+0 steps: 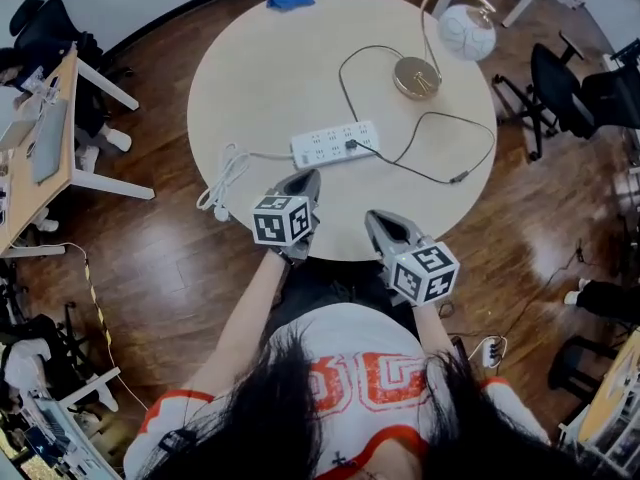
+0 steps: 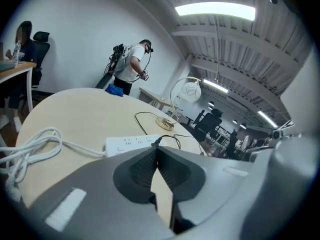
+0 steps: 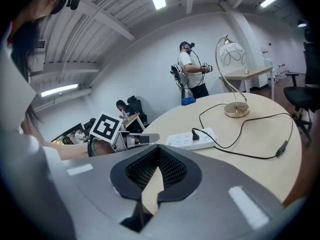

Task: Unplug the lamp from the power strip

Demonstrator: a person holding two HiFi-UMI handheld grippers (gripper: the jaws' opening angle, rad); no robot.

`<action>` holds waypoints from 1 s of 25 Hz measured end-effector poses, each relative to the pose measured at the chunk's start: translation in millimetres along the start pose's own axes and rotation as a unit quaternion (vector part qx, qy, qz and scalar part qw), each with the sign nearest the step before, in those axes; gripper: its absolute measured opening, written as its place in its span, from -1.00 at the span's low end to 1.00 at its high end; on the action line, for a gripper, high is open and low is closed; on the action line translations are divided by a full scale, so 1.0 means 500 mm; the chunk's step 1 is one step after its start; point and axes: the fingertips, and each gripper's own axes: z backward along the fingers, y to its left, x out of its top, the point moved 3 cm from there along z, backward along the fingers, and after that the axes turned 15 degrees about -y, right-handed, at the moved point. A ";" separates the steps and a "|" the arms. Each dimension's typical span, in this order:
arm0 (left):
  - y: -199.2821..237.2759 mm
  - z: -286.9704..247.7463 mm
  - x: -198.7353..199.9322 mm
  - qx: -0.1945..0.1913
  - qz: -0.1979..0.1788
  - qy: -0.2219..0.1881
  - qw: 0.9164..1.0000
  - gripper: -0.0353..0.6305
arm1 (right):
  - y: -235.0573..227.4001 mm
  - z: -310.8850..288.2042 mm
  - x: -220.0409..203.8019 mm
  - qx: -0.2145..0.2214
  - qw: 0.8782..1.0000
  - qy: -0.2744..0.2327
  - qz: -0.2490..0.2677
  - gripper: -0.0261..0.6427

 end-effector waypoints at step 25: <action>0.130 -0.104 -0.079 0.094 -0.021 0.113 0.989 -0.89 | -0.185 -0.290 -0.096 -0.106 0.978 0.074 0.165 -0.50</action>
